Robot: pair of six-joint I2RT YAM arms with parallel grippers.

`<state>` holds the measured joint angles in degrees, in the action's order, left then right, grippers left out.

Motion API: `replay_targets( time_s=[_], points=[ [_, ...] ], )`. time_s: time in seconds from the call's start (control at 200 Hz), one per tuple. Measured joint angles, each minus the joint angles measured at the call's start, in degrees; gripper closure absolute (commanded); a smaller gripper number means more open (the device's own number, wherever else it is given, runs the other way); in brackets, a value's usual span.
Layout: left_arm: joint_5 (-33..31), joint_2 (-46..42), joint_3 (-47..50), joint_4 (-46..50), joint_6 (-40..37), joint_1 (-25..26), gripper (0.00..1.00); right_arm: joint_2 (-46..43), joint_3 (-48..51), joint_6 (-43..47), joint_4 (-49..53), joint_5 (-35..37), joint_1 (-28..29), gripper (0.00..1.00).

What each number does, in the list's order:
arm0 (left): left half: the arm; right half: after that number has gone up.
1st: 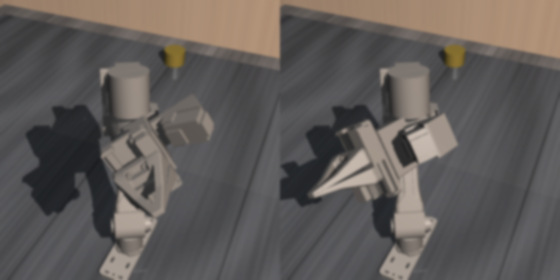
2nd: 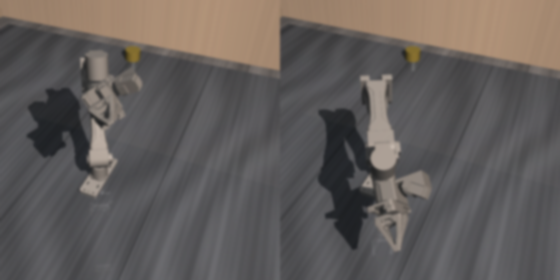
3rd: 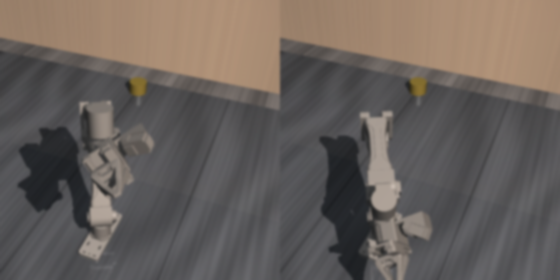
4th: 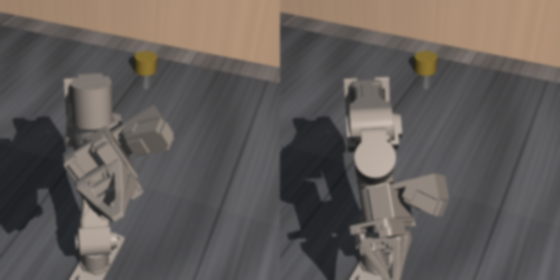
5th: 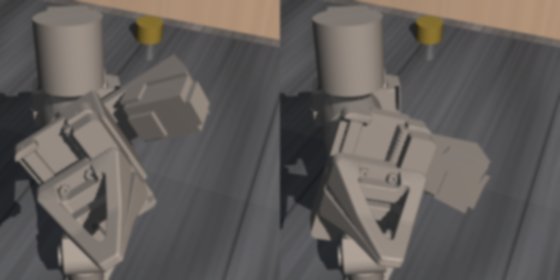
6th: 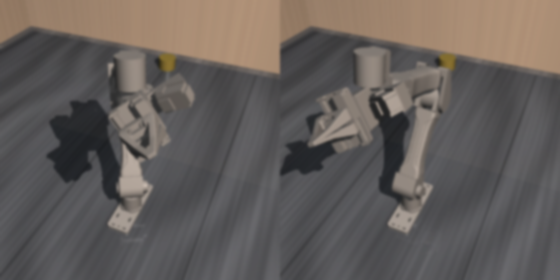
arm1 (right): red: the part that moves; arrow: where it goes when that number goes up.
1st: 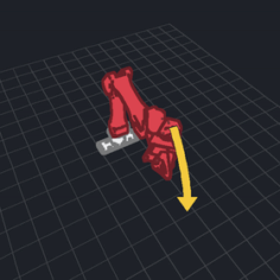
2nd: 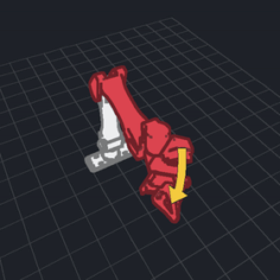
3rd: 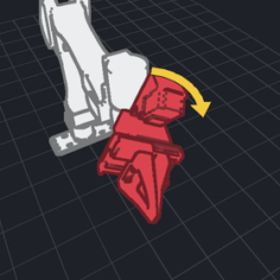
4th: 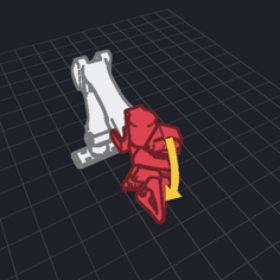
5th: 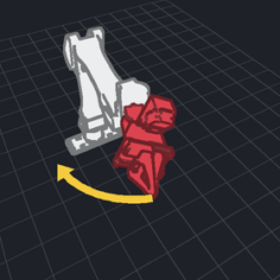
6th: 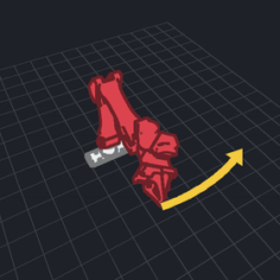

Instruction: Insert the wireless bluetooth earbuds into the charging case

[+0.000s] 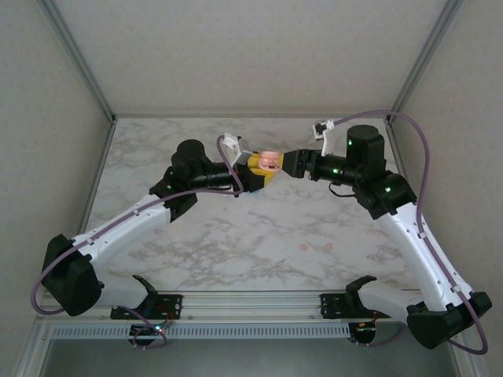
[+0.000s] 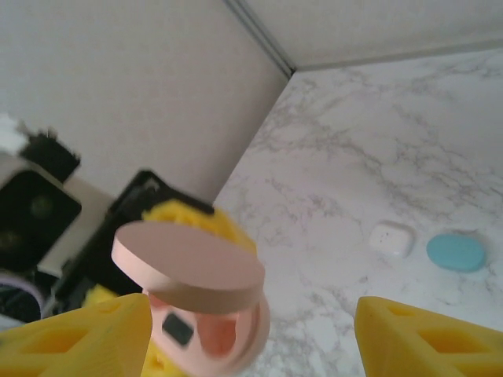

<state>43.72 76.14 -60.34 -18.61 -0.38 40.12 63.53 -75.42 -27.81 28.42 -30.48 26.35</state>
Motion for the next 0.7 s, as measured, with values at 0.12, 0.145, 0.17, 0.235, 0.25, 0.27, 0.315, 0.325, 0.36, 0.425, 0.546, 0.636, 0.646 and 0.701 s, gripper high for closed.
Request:
replay_targets(
  time_s=[0.12, 0.145, 0.17, 0.235, 0.25, 0.27, 0.315, 0.325, 0.36, 0.425, 0.546, 0.636, 0.646, 0.701],
  points=[
    [0.5, -0.9, 0.0, 0.5, -0.3, 0.1, 0.84, 1.6, -1.2, -1.9, 0.0, 2.5, 0.0, 0.29],
    [0.5, -1.0, 0.0, 0.5, -0.3, 0.1, 0.84, 2.0, -1.5, -2.1, 0.2, 2.6, 0.0, 0.29],
    [0.2, -1.0, 0.0, 0.6, -0.3, 0.1, 0.84, 2.3, -1.6, -2.5, 0.2, 2.6, 0.0, 0.28],
    [-0.5, -1.0, 0.0, 0.7, -0.3, 0.1, 0.83, 2.6, -1.6, -3.5, 0.2, 2.4, 0.0, 0.25],
    [-0.7, -1.0, 0.0, 0.7, -0.3, 0.1, 0.83, 2.5, -1.6, -3.6, 0.2, 2.4, 0.0, 0.25],
    [-0.9, -1.0, 0.0, 0.7, -0.4, 0.1, 0.83, 2.5, -1.6, -4.0, 0.2, 2.4, 0.0, 0.24],
    [-1.3, -1.2, 0.1, 0.7, -0.5, 0.1, 0.83, 2.4, -1.6, -4.6, 0.2, 2.2, 0.0, 0.23],
    [-1.4, -1.2, 0.1, 0.7, -0.5, 0.1, 0.83, 2.4, -1.6, -4.7, 0.2, 2.2, 0.0, 0.22],
    [-1.9, -1.4, 0.3, 0.7, -0.5, 0.1, 0.83, 2.1, -1.6, -5.0, 0.1, 2.3, 0.0, 0.20],
    [-2.6, -1.9, 0.8, 0.6, -0.5, 0.1, 0.82, 0.7, -1.7, -5.5, 0.4, 3.5, 0.0, 0.19],
    [-3.8, -2.3, 1.7, 0.4, -0.5, 0.1, 0.82, -4.3, -1.7, -5.7, 2.8, 8.5, 0.0, 0.20],
    [-4.7, -2.3, 2.4, 0.2, -0.5, 0.1, 0.82, -8.7, -1.7, -6.0, 6.5, 15.2, -0.2, 0.27],
    [-4.8, -2.3, 2.5, 0.3, -0.5, 0.1, 0.82, -8.9, -1.7, -6.0, 6.9, 15.8, -0.3, 0.28],
    [-5.3, -2.4, 2.9, 0.2, -0.5, 0.1, 0.82, -11.0, -1.6, -6.8, 10.7, 21.5, -0.8, 0.38]
  ],
)
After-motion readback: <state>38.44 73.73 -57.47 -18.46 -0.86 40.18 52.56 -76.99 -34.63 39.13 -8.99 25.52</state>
